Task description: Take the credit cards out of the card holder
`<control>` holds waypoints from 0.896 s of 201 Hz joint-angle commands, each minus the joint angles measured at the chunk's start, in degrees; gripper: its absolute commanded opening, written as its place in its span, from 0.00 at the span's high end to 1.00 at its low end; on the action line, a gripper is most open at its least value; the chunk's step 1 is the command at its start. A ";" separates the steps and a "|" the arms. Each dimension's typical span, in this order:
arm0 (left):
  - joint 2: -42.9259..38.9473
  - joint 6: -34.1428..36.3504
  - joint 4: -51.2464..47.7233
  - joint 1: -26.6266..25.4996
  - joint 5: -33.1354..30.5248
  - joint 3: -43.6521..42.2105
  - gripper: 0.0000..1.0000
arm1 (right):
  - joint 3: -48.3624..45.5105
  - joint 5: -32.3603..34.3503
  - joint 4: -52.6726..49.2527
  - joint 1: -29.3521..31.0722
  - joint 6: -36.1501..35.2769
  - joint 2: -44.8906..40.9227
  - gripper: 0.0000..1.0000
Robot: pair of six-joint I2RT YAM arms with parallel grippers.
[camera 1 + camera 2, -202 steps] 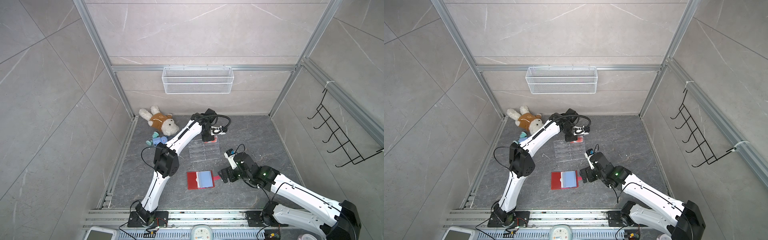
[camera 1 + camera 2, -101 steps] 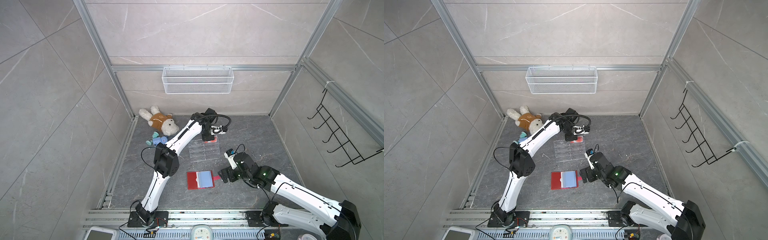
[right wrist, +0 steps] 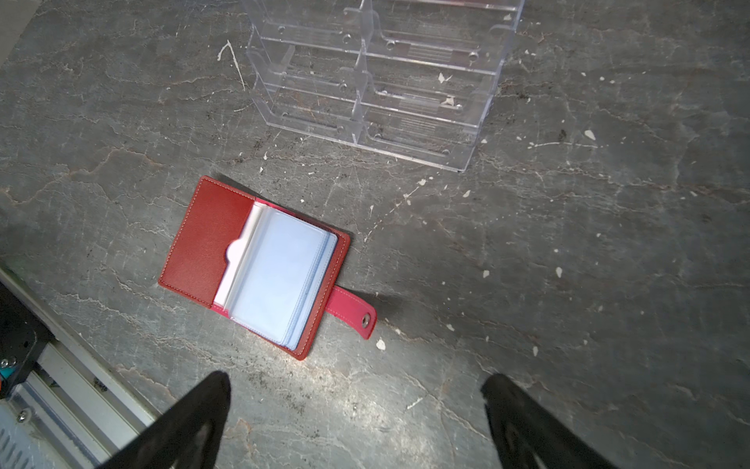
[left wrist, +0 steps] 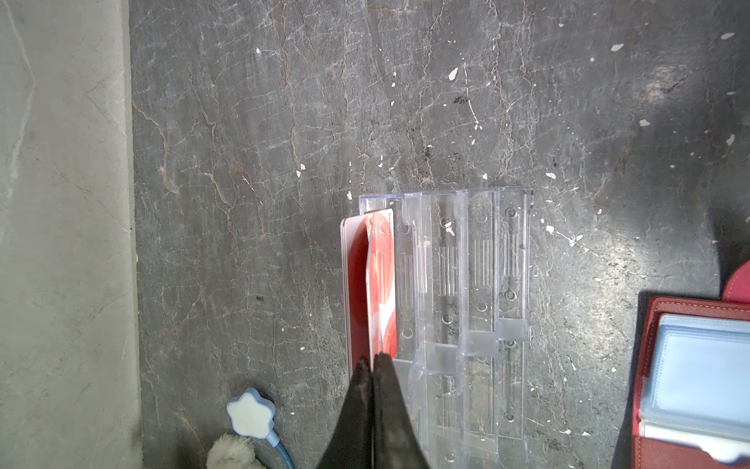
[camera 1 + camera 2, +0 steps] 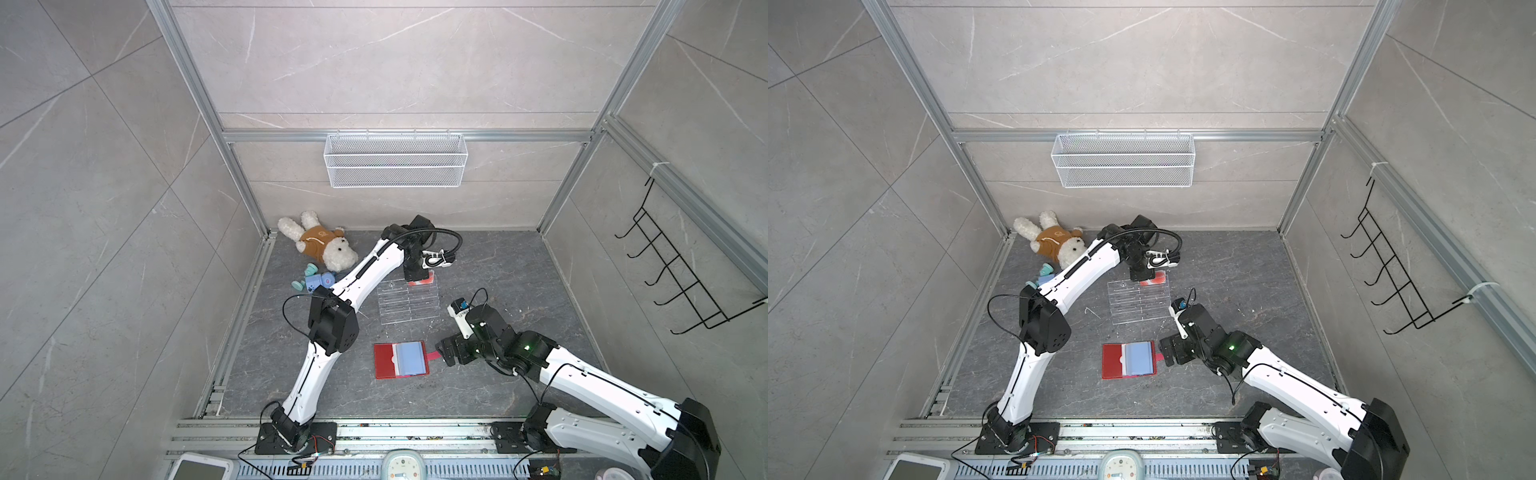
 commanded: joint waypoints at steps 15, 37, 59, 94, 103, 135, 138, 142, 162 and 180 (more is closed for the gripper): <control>2.62 -0.20 -1.68 -0.04 -1.73 1.54 1.00 | 0.88 0.26 -0.27 -0.21 -0.77 -0.01 0.00; 2.78 -0.15 -1.68 -0.04 -1.83 1.55 1.00 | 0.85 0.35 -0.16 -0.22 -0.86 0.01 0.00; 2.80 -0.17 -1.68 -0.18 -1.55 1.45 1.00 | 0.94 0.35 -0.08 -0.22 -0.95 0.19 0.00; 2.82 -0.32 -0.99 -0.83 -2.32 1.07 1.00 | 0.85 0.18 0.10 -0.21 -0.94 0.37 0.00; 2.82 -0.33 -0.82 -0.98 -2.69 1.05 1.00 | 0.77 0.17 0.10 -0.21 -0.94 0.35 0.00; 2.62 -0.59 -0.11 -1.64 -3.71 1.14 0.98 | 0.67 0.05 0.10 -0.21 -0.95 0.18 0.00; 2.62 -0.59 -0.03 -1.71 -3.82 1.06 0.96 | 0.65 0.00 0.15 -0.24 -0.95 0.19 0.00; 2.56 -0.66 -0.01 -1.84 -4.07 1.19 0.95 | 0.59 0.00 0.21 -0.21 -0.95 0.17 0.00; 2.06 -1.02 0.55 -2.14 -5.29 1.24 0.93 | 0.45 -0.22 0.43 -0.19 -0.86 0.02 0.00; 1.48 -1.19 1.20 -2.45 -6.47 1.28 0.93 | 0.32 -0.50 0.69 -0.18 -0.79 0.12 0.00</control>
